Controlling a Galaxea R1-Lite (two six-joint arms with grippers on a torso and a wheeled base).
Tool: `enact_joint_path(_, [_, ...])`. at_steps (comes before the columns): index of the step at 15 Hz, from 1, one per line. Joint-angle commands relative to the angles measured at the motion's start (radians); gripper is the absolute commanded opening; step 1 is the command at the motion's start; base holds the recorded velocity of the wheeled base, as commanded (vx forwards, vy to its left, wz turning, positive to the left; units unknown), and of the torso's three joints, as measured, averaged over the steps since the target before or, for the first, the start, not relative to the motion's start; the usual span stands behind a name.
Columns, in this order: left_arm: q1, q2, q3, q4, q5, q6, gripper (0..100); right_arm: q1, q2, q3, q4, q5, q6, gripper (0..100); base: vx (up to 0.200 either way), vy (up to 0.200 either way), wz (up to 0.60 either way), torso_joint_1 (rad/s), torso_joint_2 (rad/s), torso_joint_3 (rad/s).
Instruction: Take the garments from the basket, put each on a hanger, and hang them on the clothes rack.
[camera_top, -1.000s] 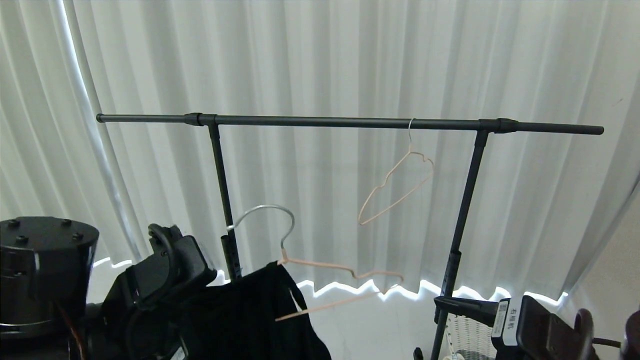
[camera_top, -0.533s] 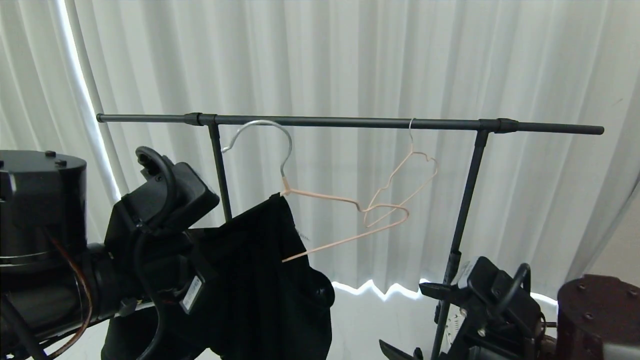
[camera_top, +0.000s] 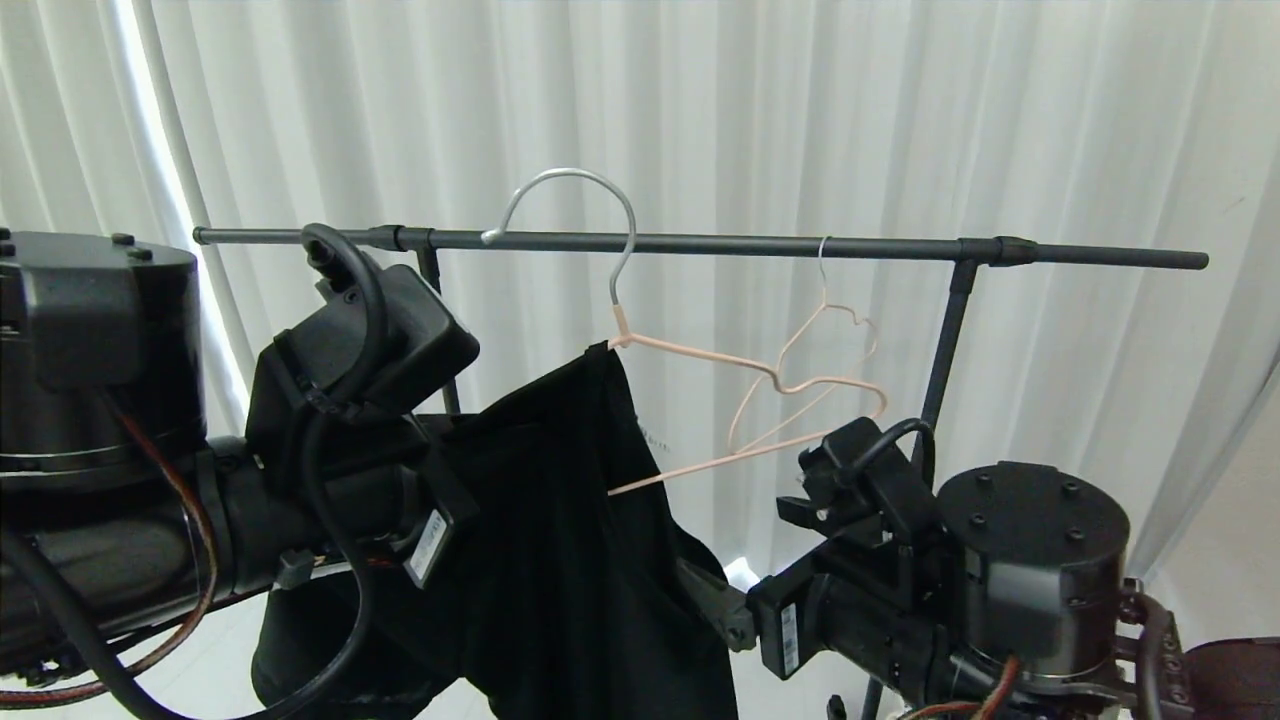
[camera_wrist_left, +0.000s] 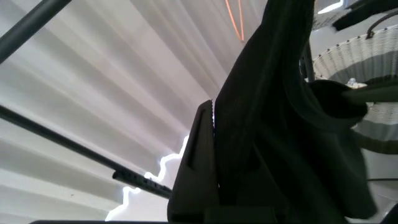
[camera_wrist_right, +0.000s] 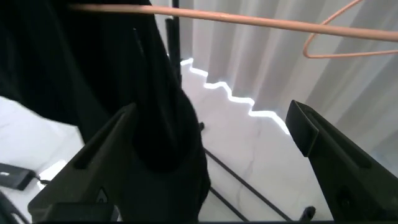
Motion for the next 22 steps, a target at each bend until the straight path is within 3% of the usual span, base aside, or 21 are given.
enact_joint_path(1, [-0.007, 0.003, -0.004, -0.001, 0.0, 0.0, 0, 0.004, 0.056, -0.006, 0.0, -0.026, -0.001, 100, 0.0, 0.0, 0.0, 0.0, 0.0, 0.0])
enact_joint_path(3, [-0.006, 0.001, -0.016, -0.002, 0.0, 0.0, 0, 0.003, 0.08, -0.004, 0.0, -0.083, -0.003, 100, 0.0, 0.0, 0.0, 0.0, 0.0, 0.0])
enact_joint_path(6, [-0.004, -0.006, -0.02, -0.002, 0.0, -0.001, 0, -0.012, 0.086, 0.033, 0.001, -0.105, -0.024, 100, 0.0, 0.0, 0.0, 0.0, 0.0, 0.0])
enact_joint_path(9, [-0.003, -0.018, -0.014, -0.001, 0.0, -0.034, 0, -0.092, 0.083, 0.12, 0.003, -0.164, -0.092, 100, 0.0, 0.0, 0.0, 0.0, 0.0, 0.0])
enact_joint_path(11, [-0.003, -0.022, -0.004, -0.002, 0.002, -0.035, 0, -0.138, 0.076, 0.131, 0.003, -0.194, -0.093, 100, 0.0, 0.0, 0.0, 0.0, 0.0, 0.0])
enact_joint_path(18, [0.032, -0.064, 0.161, -0.001, 0.008, -0.024, 0, -0.333, -0.001, 0.136, 0.001, -0.2, -0.17, 100, 0.0, 0.0, 0.0, 0.0, 0.0, 0.0])
enact_joint_path(22, [0.036, -0.064, 0.193, -0.001, 0.028, -0.024, 0, -0.368, -0.026, 0.136, 0.001, -0.197, -0.187, 100, 0.0, 0.0, 0.0, 0.0, 0.0, 0.0])
